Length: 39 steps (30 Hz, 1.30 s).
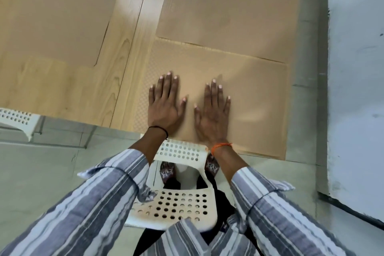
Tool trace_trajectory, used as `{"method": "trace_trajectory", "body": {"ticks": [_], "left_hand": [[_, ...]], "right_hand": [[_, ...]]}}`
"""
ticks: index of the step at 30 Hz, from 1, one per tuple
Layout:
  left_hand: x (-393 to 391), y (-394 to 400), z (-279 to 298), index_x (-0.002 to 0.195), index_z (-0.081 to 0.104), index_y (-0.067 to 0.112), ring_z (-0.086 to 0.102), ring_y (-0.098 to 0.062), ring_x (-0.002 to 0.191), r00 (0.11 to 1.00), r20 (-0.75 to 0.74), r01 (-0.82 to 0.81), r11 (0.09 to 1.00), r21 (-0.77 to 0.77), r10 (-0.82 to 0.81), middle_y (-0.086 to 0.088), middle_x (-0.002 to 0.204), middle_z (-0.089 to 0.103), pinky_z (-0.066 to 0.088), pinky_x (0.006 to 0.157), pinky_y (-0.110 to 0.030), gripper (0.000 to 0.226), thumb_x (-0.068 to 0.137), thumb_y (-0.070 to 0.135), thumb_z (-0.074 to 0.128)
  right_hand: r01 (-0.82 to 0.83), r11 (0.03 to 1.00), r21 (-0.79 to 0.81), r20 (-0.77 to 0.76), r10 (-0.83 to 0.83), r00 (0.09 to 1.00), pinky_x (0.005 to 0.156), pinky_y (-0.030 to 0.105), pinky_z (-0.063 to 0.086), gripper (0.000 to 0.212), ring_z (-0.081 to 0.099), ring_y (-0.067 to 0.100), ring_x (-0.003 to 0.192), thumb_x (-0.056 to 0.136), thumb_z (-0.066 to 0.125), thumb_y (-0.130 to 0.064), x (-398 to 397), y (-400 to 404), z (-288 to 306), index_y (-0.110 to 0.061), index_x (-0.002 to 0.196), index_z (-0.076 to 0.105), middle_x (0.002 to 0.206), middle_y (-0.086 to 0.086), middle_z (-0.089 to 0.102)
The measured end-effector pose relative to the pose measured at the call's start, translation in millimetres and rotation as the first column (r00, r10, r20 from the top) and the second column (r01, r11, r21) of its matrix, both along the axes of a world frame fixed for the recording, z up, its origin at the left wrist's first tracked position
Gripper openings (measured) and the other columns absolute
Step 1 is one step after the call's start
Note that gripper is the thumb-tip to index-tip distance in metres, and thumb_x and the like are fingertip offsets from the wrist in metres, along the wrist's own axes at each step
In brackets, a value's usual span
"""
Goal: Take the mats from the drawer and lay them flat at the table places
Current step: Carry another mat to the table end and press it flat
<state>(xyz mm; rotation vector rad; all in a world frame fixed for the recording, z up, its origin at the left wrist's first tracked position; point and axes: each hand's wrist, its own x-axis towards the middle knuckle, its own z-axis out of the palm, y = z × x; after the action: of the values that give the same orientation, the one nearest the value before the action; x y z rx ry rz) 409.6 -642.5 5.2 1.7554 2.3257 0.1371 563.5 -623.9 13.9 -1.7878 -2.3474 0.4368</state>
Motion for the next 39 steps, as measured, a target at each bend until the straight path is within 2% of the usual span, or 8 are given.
{"method": "trace_trajectory", "body": {"ticks": [5,13,18,22,25,29,33,39], "left_hand": [[-1.8,-3.0,5.0,0.156,0.008,0.026,0.003,-0.021,0.151,1.0,0.016,-0.002,1.0,-0.008,0.002,0.002,0.164,0.003,0.008,0.121,-0.045,0.067,0.097,0.054,0.024],[-48.1,-51.7,5.7,0.155,0.002,0.032,-0.005,-0.016,0.151,0.998,-0.007,-0.066,0.998,0.001,0.066,0.006,0.164,-0.005,0.005,0.122,-0.045,0.061,0.101,0.051,0.023],[-58.0,-62.5,4.5,0.156,0.005,0.031,-0.002,-0.016,0.151,0.998,-0.005,-0.066,0.997,0.041,0.066,0.006,0.164,-0.001,0.006,0.121,-0.045,0.059,0.102,0.045,0.024],[-59.0,-63.3,4.5,0.156,0.005,0.031,-0.001,-0.016,0.151,0.998,-0.017,-0.062,0.997,0.036,0.063,0.006,0.164,0.0,0.007,0.121,-0.044,0.059,0.101,0.045,0.022],[-60.3,-64.1,3.9,0.156,0.006,0.03,-0.002,-0.016,0.151,0.998,-0.02,-0.056,0.998,0.033,0.057,0.006,0.164,0.0,0.008,0.121,-0.045,0.059,0.101,0.044,0.022],[-60.4,-62.4,4.7,0.156,0.003,0.031,-0.004,-0.016,0.151,0.998,0.005,-0.06,0.998,0.032,0.06,0.006,0.164,-0.003,0.005,0.122,-0.045,0.059,0.102,0.045,0.022],[-59.7,-63.4,5.4,0.155,0.001,0.031,-0.006,-0.016,0.151,0.998,0.018,-0.058,0.998,0.023,0.058,0.006,0.164,-0.005,0.004,0.122,-0.045,0.058,0.102,0.045,0.019],[-59.6,-64.1,8.2,0.155,0.003,0.031,-0.003,-0.018,0.151,0.999,0.016,-0.045,0.999,0.005,0.045,0.006,0.164,-0.002,0.004,0.122,-0.044,0.059,0.101,0.045,0.019]], "right_hand": [[-0.005,1.0,-0.024,0.114,0.008,0.994,0.122,0.05,0.009,0.068,0.004,0.023,0.153,0.099,0.029,-0.047,2.8,-16.8,-13.5,-0.015,0.157,0.013,0.166,0.006,0.005],[-0.013,1.0,0.007,0.094,0.012,0.996,0.121,0.051,0.011,0.067,0.007,0.024,0.152,0.099,0.031,-0.044,3.8,-17.8,-11.1,-0.014,0.157,0.015,0.165,0.006,0.008],[0.03,0.999,-0.036,0.089,-0.027,0.996,0.121,0.054,0.009,0.072,0.003,0.026,0.153,0.099,0.031,-0.049,-10.3,-24.8,-7.7,-0.011,0.157,0.011,0.166,0.008,0.003],[-0.11,0.993,-0.032,0.03,0.111,0.993,0.122,0.053,0.005,0.073,-0.001,0.025,0.153,0.099,0.034,-0.05,-49.3,-57.4,-4.1,-0.011,0.157,0.012,0.166,0.007,0.003],[-0.136,0.99,-0.038,0.052,0.138,0.989,0.122,0.052,0.008,0.068,-0.001,0.023,0.153,0.101,0.031,-0.047,-55.8,-66.7,-8.8,-0.013,0.157,0.013,0.166,0.006,0.003],[-0.119,0.992,-0.048,0.119,0.124,0.985,0.123,0.049,0.007,0.068,-0.005,0.022,0.153,0.102,0.027,-0.047,-15.9,-54.9,-10.7,-0.017,0.158,0.003,0.166,0.004,-0.005],[-0.021,1.0,0.012,0.237,0.018,0.971,0.122,0.051,0.008,0.069,0.001,0.026,0.153,0.101,0.024,-0.051,60.2,-45.2,-9.4,-0.014,0.157,0.008,0.165,0.009,0.001],[0.195,0.981,-0.011,0.164,-0.191,0.968,0.122,0.05,0.011,0.067,0.003,0.019,0.153,0.099,0.026,-0.048,136.5,-48.5,-9.0,-0.021,0.158,0.007,0.166,-0.002,0.002]]}}
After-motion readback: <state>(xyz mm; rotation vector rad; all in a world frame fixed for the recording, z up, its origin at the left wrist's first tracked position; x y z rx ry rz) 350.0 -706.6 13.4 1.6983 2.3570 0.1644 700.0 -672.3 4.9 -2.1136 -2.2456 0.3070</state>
